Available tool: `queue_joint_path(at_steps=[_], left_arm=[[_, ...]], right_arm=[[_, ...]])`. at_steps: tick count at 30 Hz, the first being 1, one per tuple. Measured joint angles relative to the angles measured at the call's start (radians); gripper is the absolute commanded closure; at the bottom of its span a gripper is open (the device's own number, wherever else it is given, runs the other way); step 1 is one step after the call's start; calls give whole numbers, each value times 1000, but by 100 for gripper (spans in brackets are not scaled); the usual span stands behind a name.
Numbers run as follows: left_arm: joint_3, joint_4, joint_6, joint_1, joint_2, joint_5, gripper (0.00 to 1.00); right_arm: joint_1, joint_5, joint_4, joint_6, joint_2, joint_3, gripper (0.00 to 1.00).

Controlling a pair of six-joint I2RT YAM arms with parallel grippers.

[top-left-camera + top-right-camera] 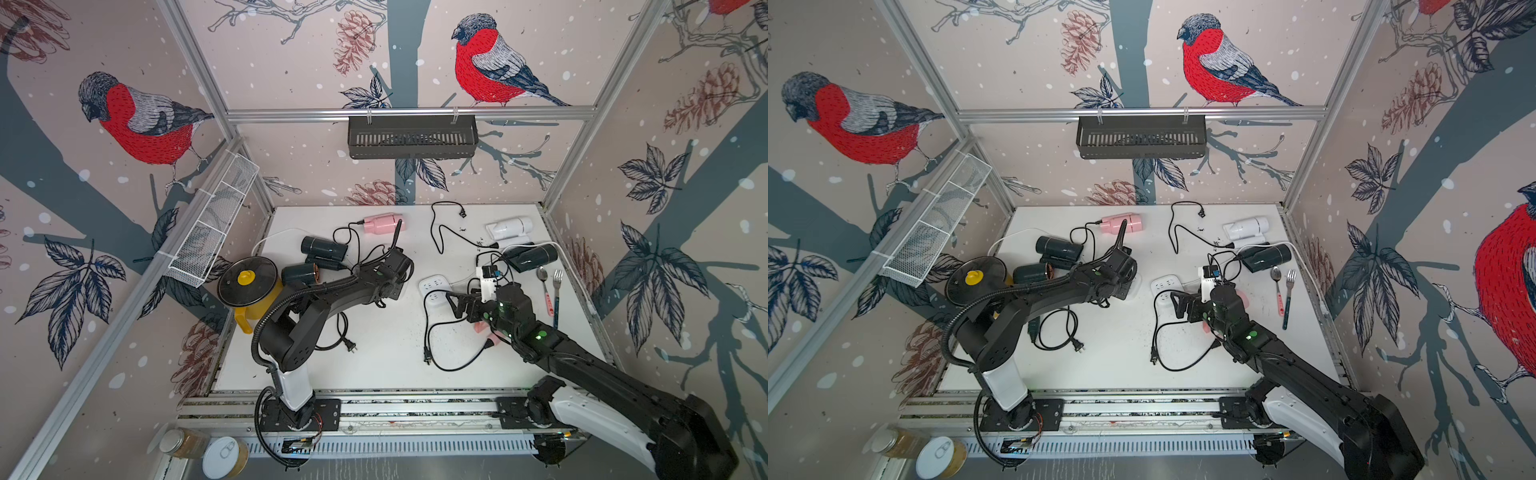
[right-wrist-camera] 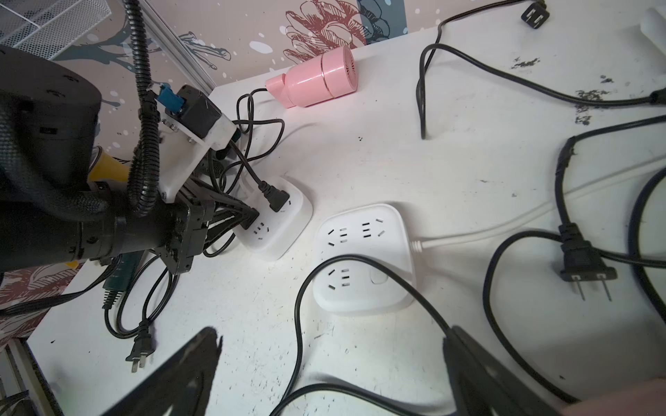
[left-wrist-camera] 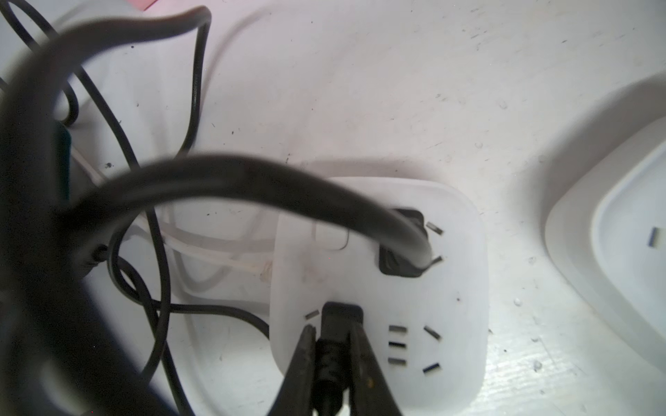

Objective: Charge the blow dryers
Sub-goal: Insert the plug into the socket.

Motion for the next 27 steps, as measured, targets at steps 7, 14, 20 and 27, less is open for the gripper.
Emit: queue_joint_path(at_steps=[7, 14, 20, 27], left_arm=[[-44, 55, -13, 40, -33, 72, 83], [-28, 41, -2, 58, -28, 86, 83], [-9, 36, 17, 58, -5, 54, 83], [-30, 68, 18, 33, -4, 6, 82]], right_arm=[[6, 1, 14, 0, 26, 15, 3], [15, 1, 26, 0, 66, 46, 3], [35, 9, 37, 0, 87, 51, 3], [39, 26, 37, 4, 92, 51, 3]])
